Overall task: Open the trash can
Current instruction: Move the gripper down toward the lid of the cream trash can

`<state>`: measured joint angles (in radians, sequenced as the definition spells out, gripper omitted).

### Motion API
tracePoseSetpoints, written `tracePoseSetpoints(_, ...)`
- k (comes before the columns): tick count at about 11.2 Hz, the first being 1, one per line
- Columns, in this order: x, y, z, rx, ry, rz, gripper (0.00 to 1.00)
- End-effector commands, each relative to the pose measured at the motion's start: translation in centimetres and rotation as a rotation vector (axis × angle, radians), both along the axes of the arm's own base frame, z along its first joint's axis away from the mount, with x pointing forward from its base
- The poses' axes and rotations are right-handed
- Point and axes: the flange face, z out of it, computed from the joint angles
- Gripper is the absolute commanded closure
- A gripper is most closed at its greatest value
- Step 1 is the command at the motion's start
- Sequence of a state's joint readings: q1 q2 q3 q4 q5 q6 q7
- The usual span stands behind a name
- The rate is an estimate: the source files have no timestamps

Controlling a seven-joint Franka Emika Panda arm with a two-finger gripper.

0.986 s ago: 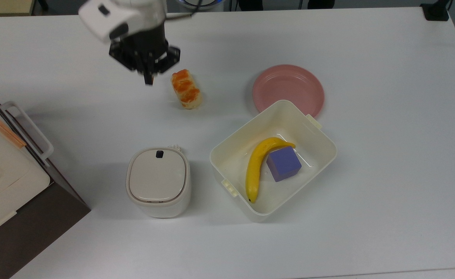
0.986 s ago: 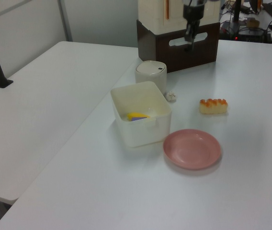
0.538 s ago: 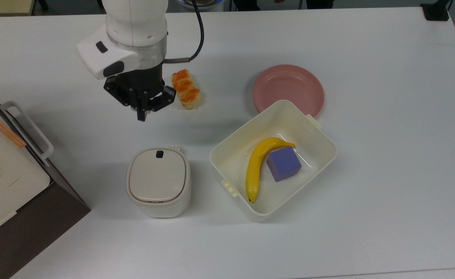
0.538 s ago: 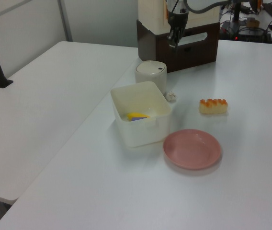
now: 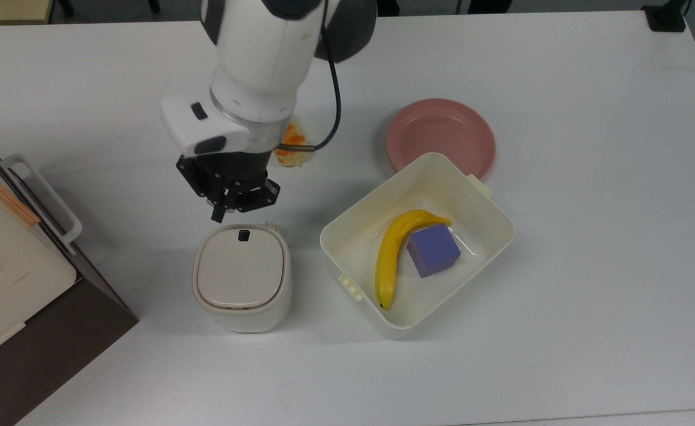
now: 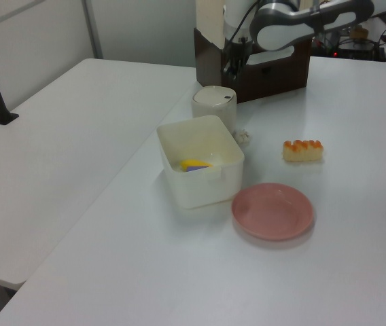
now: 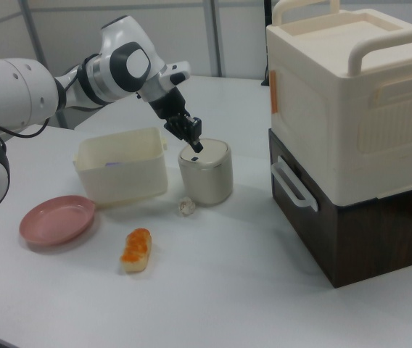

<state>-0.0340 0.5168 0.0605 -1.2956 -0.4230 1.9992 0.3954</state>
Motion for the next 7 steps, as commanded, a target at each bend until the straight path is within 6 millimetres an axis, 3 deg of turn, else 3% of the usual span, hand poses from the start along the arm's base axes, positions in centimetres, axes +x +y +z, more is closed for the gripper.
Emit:
tracePoseSetpoints(1,1.0,1.6,-1.2,-0.027,-0.037,-0.015,1.0)
tracePoseSetpoints(7,1.2,1.7,-2.8,-0.068,-0.028,-0.011,1.0)
